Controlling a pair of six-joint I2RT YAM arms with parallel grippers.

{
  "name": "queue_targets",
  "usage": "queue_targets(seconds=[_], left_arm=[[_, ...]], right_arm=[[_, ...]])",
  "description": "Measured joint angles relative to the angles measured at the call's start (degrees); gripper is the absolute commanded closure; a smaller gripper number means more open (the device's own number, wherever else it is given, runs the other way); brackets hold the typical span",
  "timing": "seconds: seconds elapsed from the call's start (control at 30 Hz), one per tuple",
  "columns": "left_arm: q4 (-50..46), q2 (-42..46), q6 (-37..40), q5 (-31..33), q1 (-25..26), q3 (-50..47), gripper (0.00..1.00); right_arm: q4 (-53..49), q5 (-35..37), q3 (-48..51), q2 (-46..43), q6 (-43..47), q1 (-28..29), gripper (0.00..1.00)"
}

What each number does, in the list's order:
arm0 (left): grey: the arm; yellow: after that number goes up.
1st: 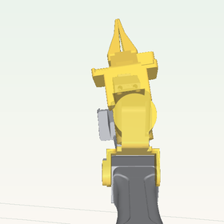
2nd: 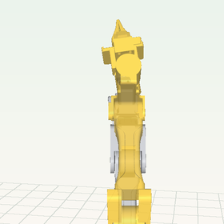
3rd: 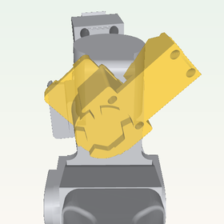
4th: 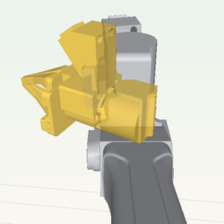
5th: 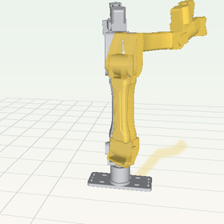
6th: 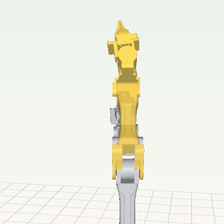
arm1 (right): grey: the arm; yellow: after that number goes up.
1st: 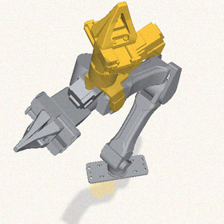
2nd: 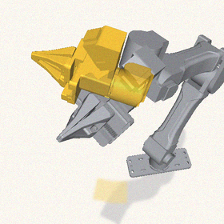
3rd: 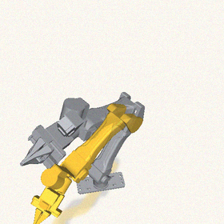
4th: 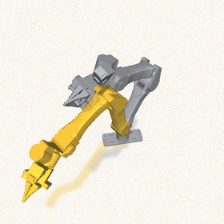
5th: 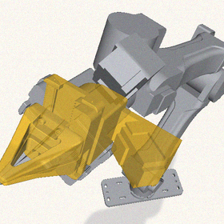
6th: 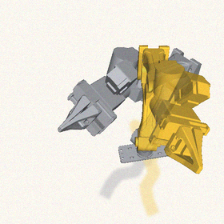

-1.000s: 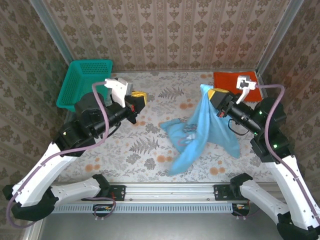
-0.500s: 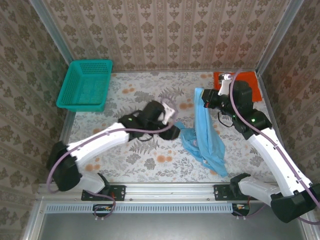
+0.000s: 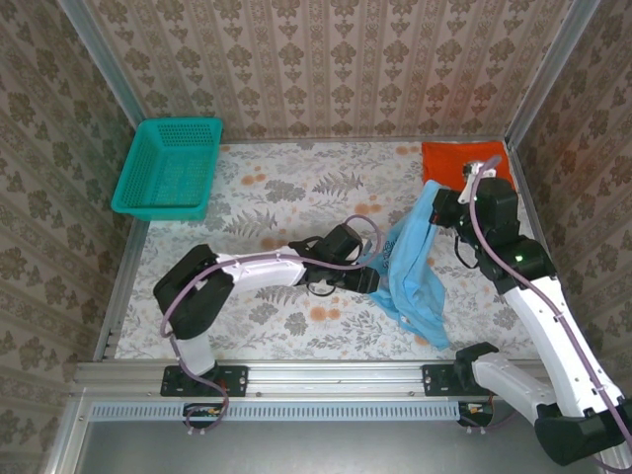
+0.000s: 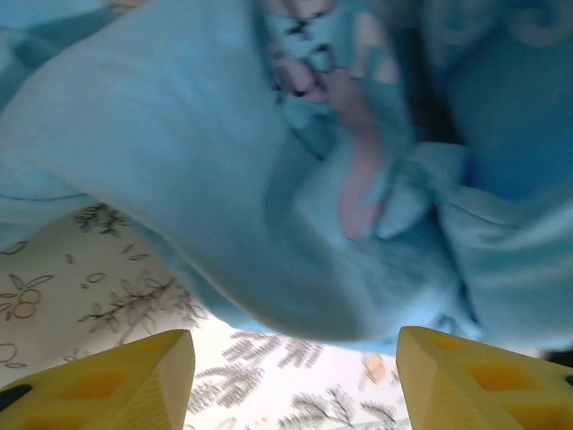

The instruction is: Fold and stack the t-shirts

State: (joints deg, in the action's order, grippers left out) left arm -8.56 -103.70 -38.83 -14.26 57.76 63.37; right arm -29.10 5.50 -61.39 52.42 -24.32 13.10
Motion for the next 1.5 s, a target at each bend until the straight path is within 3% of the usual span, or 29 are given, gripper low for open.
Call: queue_targets(seconds=[0.1, 0.17, 0.2, 0.23, 0.3, 0.53, 0.77, 1.0, 1.13, 1.27, 1.3, 1.37, 1.4, 1.47, 1.5], left_arm=[[-0.1, -2.4, -2.4, 2.8, -0.2, 1.8, 0.36], [-0.2, -3.6, -3.5, 4.1, -0.5, 3.6, 0.49], [0.0, -4.2, -3.9, 4.6, -0.6, 4.6, 0.59], [0.2, -4.9, -4.2, 4.9, -0.9, 5.6, 0.79], [0.6, -5.7, -4.7, 5.2, -1.6, 6.9, 0.99], [-4.7, 0.1, -0.4, 10.2, -5.0, 7.0, 1.0], [-10.8, 25.4, 11.3, 19.5, -6.5, 8.9, 1.0], [-11.9, 42.9, 21.0, 24.2, -6.5, 12.3, 0.97], [-12.5, 44.7, 23.2, 26.2, -8.8, 12.3, 0.98], [-12.5, 38.5, 20.5, 24.8, -19.6, 12.9, 1.0], [-12.5, 35.0, 19.1, 24.0, -23.3, 13.6, 0.96], [-12.9, 26.9, 17.6, 22.9, -28.3, 16.7, 0.58], [-13.7, 21.0, 16.6, 22.4, -30.9, 19.8, 0.49], [-16.5, 10.1, 15.2, 21.2, -34.7, 27.3, 0.28], [-18.4, 4.5, 14.6, 20.8, -36.4, 32.1, 0.16]], right_arm=[[-0.6, 0.2, 0.4, -1.3, 0.2, -0.6, 1.0], [-1.1, 0.2, 0.5, -1.8, 0.2, -0.7, 1.0], [-1.4, 0.2, 0.5, -1.9, 0.2, -0.7, 1.0], [-1.4, 0.2, 0.6, -2.1, 0.2, -0.8, 1.0], [-1.4, 0.1, 0.8, -2.2, 0.2, -0.9, 1.0], [-1.1, -1.8, 1.0, -3.3, 0.6, -1.3, 1.0], [4.7, -9.6, 1.2, -8.4, 1.5, -1.3, 1.0], [20.9, -18.4, 9.6, -19.5, 1.6, -1.3, 1.0], [31.7, -19.5, 17.7, -22.6, 1.2, -1.3, 1.0], [35.8, -18.7, 20.6, -14.5, 0.1, -1.3, 1.0], [36.7, -18.1, 20.5, -10.8, -0.1, -1.3, 0.99], [37.1, -17.5, 19.3, -3.0, -0.3, -1.3, 0.78], [36.7, -17.1, 17.8, 1.9, -0.7, -1.3, 0.65], [35.3, -16.2, 14.7, 9.2, -1.5, -1.3, 0.57], [34.3, -15.5, 13.3, 11.7, -2.2, -1.3, 0.46]])
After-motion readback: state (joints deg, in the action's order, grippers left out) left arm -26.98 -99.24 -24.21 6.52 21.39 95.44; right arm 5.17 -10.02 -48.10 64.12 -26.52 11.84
